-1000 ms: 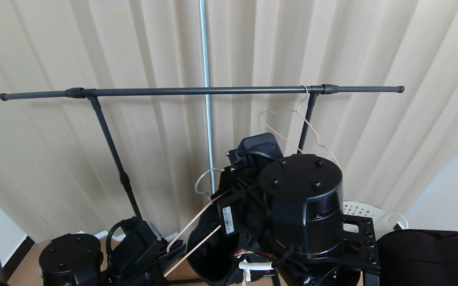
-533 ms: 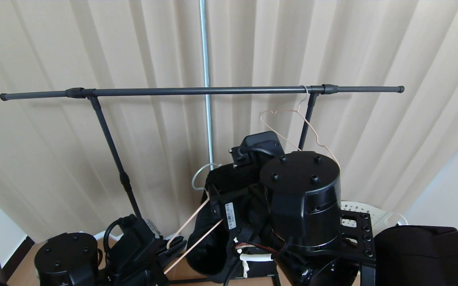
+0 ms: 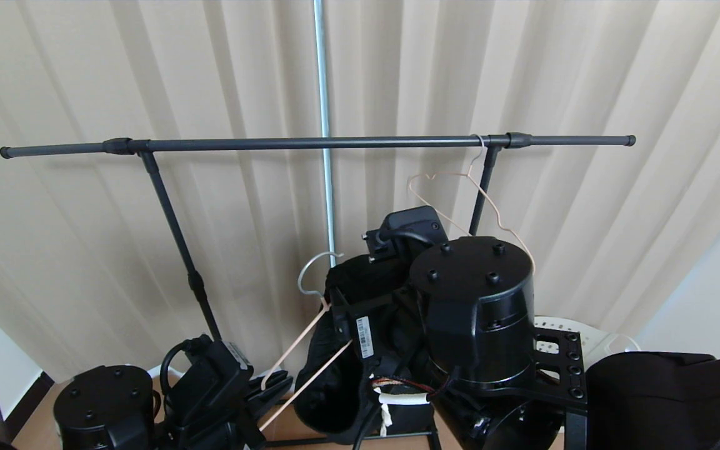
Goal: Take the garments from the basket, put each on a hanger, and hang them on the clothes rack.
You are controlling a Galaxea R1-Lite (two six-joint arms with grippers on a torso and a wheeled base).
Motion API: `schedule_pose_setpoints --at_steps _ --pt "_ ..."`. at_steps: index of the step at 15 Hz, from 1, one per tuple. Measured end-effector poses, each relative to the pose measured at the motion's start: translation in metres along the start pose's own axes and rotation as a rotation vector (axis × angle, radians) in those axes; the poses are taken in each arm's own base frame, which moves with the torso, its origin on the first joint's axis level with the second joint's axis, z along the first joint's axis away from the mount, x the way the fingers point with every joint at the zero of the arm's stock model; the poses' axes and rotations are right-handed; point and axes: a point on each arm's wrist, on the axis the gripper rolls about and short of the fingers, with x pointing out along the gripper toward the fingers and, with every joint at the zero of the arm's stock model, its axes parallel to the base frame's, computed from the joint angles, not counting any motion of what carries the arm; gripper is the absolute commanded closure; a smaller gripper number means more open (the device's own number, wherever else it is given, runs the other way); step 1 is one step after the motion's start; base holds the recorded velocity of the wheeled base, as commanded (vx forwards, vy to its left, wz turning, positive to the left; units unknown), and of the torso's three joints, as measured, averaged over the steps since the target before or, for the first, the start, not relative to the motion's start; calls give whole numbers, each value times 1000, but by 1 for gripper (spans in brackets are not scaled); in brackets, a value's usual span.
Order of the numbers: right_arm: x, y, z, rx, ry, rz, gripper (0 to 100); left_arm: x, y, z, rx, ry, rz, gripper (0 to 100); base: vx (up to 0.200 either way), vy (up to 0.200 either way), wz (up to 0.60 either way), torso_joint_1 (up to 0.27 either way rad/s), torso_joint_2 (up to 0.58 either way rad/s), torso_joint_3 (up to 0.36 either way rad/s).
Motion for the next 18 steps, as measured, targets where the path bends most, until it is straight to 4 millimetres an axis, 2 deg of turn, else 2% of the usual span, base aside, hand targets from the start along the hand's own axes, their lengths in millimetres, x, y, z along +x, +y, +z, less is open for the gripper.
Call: schedule_pose_setpoints --at_steps 18 --pt "-6 -5 -7 -28 31 24 0 0 1 0 -41 0 4 100 0 0 0 0 0 0"
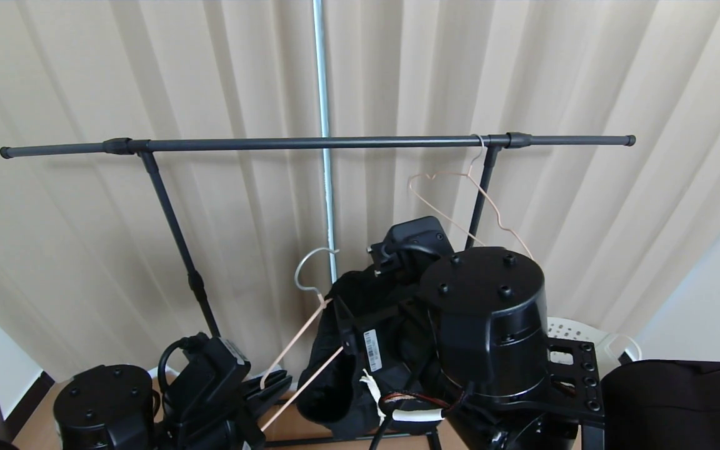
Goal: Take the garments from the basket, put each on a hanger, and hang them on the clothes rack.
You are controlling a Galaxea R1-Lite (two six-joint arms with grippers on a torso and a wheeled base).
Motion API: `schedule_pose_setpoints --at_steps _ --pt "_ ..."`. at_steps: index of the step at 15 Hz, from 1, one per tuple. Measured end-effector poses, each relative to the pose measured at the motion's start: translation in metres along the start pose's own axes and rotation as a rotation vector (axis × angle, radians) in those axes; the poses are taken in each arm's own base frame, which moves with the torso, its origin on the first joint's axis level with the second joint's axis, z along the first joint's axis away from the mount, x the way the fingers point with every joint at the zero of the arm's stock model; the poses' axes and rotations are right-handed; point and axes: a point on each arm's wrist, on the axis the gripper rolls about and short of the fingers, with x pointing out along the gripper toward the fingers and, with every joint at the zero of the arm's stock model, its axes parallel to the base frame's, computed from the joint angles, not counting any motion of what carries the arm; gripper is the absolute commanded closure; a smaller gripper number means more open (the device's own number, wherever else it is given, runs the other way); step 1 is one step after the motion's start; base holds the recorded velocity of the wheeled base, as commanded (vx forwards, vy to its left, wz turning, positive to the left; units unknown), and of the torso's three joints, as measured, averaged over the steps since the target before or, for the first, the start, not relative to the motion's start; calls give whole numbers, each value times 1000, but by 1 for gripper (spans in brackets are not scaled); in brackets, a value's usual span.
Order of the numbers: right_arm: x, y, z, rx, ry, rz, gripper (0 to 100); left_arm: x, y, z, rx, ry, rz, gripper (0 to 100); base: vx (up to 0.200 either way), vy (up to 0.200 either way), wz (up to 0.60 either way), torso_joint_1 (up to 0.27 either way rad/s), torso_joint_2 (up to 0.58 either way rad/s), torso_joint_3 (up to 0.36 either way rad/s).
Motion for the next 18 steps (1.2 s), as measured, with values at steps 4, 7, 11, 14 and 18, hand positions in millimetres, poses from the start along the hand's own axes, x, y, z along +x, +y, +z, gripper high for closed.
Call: schedule_pose_setpoints --at_steps 4,7,11,14,18 --pt "-8 -12 0 -89 15 51 0 0 0 0 1 -1 -9 100 0 0 0 0 0 0" --pt "-19 -44 6 -319 11 115 0 0 -2 0 3 -8 -47 100 0 0 0 0 0 0" --pt "-25 -99 22 -573 152 232 0 0 -4 0 8 -10 -71 100 0 0 0 0 0 0" --pt "-26 -133 56 -662 295 494 0 1 -11 0 20 -11 -114 100 0 0 0 0 0 0" --pt "-10 -175 104 -831 409 702 0 4 -21 -3 36 8 -162 100 0 0 0 0 0 0"
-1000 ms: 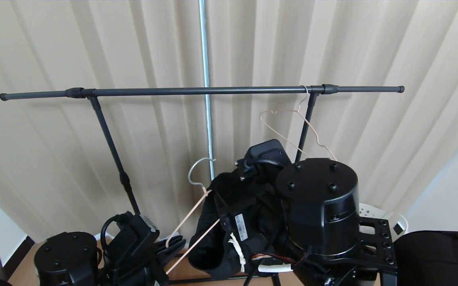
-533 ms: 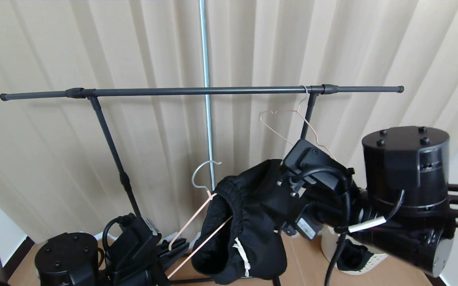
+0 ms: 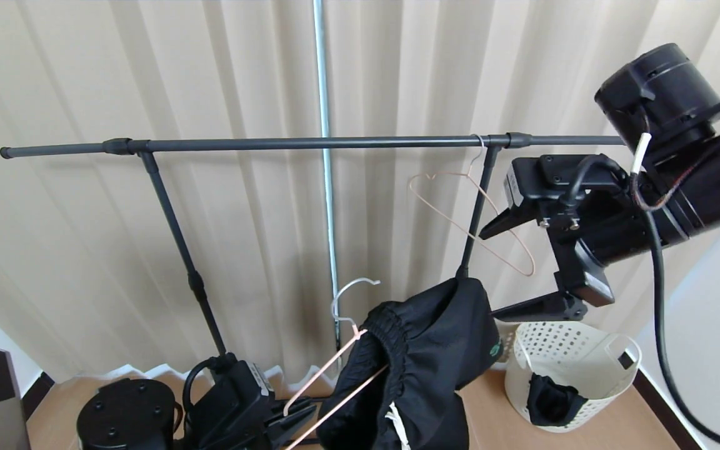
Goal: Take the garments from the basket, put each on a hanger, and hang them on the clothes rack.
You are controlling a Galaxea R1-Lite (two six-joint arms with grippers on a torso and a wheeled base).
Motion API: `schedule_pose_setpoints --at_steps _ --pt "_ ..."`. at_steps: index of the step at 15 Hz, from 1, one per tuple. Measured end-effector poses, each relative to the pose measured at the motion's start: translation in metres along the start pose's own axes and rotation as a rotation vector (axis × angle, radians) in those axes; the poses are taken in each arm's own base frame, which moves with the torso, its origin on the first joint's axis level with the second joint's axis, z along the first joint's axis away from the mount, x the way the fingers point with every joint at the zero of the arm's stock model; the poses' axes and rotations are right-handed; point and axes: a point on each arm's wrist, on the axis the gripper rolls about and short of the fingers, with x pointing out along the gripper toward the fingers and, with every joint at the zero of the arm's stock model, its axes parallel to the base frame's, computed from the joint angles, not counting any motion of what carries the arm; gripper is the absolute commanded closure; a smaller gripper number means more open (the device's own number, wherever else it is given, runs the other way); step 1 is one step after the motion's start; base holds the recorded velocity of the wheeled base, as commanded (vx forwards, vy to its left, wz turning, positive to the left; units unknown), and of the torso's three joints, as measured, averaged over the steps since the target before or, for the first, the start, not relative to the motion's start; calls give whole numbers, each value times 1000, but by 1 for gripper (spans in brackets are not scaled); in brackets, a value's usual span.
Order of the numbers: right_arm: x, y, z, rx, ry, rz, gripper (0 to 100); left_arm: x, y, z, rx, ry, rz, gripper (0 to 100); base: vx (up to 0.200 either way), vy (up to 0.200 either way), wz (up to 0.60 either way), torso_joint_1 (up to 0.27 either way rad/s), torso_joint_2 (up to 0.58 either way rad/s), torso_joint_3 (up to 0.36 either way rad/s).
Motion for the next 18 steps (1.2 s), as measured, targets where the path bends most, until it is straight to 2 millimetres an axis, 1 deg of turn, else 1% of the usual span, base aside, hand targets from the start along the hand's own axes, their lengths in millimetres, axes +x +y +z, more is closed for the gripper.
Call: schedule_pose_setpoints --at_steps 1,2,3,4,6,8,12,16,17,18 --pt "1 -9 -3 -7 23 86 0 1 -1 0 2 2 -7 100 0 0 0 0 0 0" --pt "6 -21 -5 -21 21 129 0 1 -3 0 5 2 -16 100 0 0 0 0 0 0" --pt "16 -28 -7 -36 15 183 0 1 -4 0 7 2 -21 100 0 0 0 0 0 0" --pt "30 -29 -7 -44 15 242 0 1 -5 0 8 1 -24 100 0 0 0 0 0 0" --pt "59 -28 -3 -56 22 316 0 1 -6 0 10 0 -27 100 0 0 0 0 0 0" --pt "80 -25 1 -64 33 363 0 1 -7 1 11 -2 -31 100 0 0 0 0 0 0" --pt "104 -25 3 -73 38 391 0 1 -9 2 15 -6 -39 100 0 0 0 0 0 0" --pt "120 -24 5 -74 40 404 0 1 -9 2 17 -9 -41 100 0 0 0 0 0 0" --pt "122 -25 5 -70 39 401 100 1 -9 2 17 -9 -41 100 0 0 0 0 0 0" --pt "124 -25 4 -67 41 405 100 1 -9 2 17 -9 -41 100 0 0 0 0 0 0"
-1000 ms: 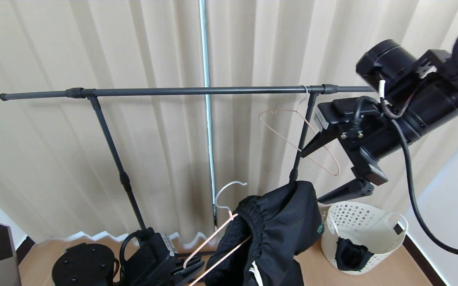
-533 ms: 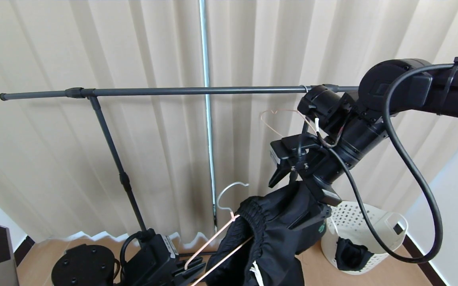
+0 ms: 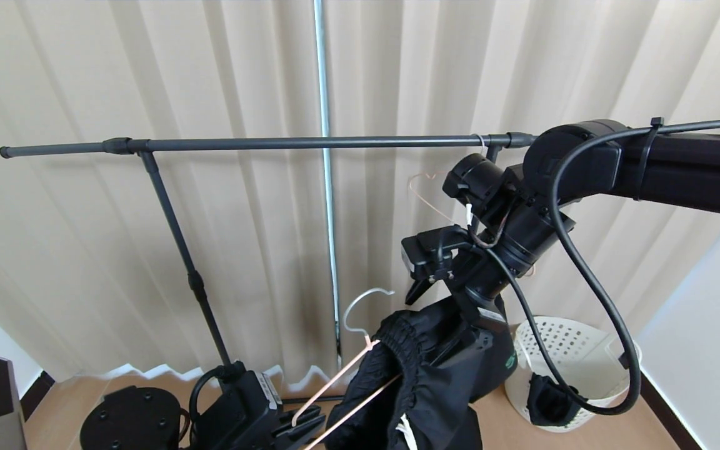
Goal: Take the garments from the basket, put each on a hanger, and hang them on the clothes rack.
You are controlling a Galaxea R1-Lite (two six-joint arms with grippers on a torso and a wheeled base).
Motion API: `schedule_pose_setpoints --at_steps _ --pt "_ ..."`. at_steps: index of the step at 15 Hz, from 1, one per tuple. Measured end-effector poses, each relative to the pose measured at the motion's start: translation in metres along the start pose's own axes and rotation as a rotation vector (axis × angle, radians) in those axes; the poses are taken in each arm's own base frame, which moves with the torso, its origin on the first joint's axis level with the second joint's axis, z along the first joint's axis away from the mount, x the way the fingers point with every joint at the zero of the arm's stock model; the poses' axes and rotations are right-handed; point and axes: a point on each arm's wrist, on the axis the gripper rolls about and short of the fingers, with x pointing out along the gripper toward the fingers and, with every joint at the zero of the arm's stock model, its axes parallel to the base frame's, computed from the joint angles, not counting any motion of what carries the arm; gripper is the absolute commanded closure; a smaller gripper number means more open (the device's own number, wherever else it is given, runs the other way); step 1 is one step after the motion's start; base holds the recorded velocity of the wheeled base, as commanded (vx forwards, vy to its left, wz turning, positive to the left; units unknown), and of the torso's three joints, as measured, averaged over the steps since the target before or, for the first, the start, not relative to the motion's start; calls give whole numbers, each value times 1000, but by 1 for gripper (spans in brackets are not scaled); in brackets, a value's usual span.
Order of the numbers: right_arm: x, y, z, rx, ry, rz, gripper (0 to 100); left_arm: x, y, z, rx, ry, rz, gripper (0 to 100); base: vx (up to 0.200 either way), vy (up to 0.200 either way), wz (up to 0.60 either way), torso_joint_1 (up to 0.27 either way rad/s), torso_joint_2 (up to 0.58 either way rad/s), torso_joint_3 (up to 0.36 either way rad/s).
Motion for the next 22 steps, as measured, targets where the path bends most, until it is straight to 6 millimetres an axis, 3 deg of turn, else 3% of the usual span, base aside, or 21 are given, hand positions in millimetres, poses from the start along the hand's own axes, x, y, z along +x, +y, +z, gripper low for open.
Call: schedule_pose_setpoints --at_steps 5,13,14,18,22 --pt "2 1 -1 6 7 15 100 0 1 0 -4 0 5 100 0 0 0 0 0 0" --pt "-11 14 -2 6 4 8 100 -1 8 -2 -15 3 35 100 0 0 0 0 0 0" --pt "-13 16 -2 6 4 7 100 -1 8 -2 -18 4 38 0 0 0 0 0 0 0" --pt "-26 23 1 6 24 -47 100 -2 17 -5 -36 19 74 0 0 0 0 0 0 0" --pt "-39 16 12 -4 121 -296 100 -7 40 -10 -77 19 139 0 0 0 0 0 0 0"
